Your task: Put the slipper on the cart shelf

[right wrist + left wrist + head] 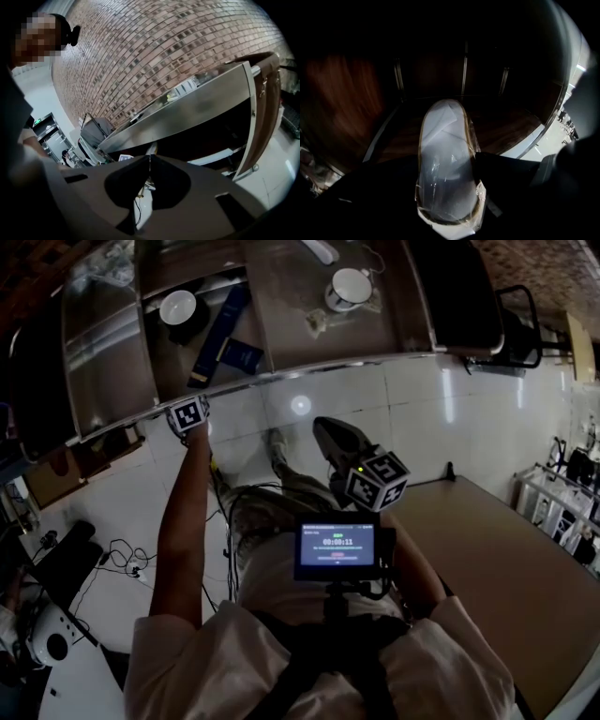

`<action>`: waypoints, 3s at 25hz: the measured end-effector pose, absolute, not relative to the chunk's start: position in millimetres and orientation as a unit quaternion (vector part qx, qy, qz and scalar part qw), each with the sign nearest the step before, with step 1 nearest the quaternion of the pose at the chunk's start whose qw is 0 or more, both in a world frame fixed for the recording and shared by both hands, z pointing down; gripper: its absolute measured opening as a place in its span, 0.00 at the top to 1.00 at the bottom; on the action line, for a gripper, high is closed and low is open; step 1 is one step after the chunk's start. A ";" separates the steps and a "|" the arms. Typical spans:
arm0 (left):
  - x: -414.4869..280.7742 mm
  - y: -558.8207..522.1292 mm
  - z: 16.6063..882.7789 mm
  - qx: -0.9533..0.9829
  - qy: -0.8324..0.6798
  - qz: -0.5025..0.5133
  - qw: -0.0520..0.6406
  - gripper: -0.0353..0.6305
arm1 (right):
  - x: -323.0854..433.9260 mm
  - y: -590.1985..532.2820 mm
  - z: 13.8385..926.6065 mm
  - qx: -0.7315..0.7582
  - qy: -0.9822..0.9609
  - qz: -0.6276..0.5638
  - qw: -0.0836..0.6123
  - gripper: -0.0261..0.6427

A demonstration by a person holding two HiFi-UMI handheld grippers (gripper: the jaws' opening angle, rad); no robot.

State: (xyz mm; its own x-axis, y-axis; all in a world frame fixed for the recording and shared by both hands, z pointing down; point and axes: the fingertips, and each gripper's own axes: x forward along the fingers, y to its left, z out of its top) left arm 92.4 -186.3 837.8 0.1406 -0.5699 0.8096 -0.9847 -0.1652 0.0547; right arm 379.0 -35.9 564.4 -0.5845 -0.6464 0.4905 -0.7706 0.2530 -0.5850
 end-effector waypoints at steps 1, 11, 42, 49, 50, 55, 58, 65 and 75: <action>93.2 -188.1 838.4 0.688 -0.565 0.332 0.312 0.39 | 378.7 -34.0 566.3 0.450 -0.787 0.415 0.077 0.94; 85.9 -209.0 832.4 0.703 -0.574 0.317 0.275 0.38 | 367.3 -18.1 576.4 0.445 -0.788 0.415 0.089 0.94; 139.7 -130.8 830.6 0.774 -0.475 0.259 0.329 0.38 | 366.7 30.8 597.5 0.442 -0.767 0.457 0.087 0.94; 168.0 -85.2 788.0 0.815 -0.395 0.218 0.364 0.39 | 364.5 10.4 567.8 0.439 -0.804 0.390 0.089 0.94; 171.3 -73.0 773.1 0.823 -0.382 0.206 0.366 0.43 | 365.2 4.9 560.0 0.439 -0.811 0.378 0.086 0.94; 155.7 -31.6 675.6 0.849 -0.387 0.146 0.329 0.85 | 364.6 -22.7 517.6 0.427 -0.839 0.332 0.056 0.94; 132.7 -21.0 610.8 0.854 -0.409 0.091 0.308 0.94 | 359.0 -36.8 485.0 0.412 -0.860 0.298 0.042 0.94; 88.0 -5.6 486.9 0.844 -0.450 -0.060 0.284 0.94 | 340.7 -42.7 403.7 0.368 -0.901 0.230 0.007 0.94; 47.6 15.4 378.6 0.859 -0.441 -0.145 0.214 0.94 | 304.8 -14.7 320.3 0.337 -0.924 0.180 -0.014 0.94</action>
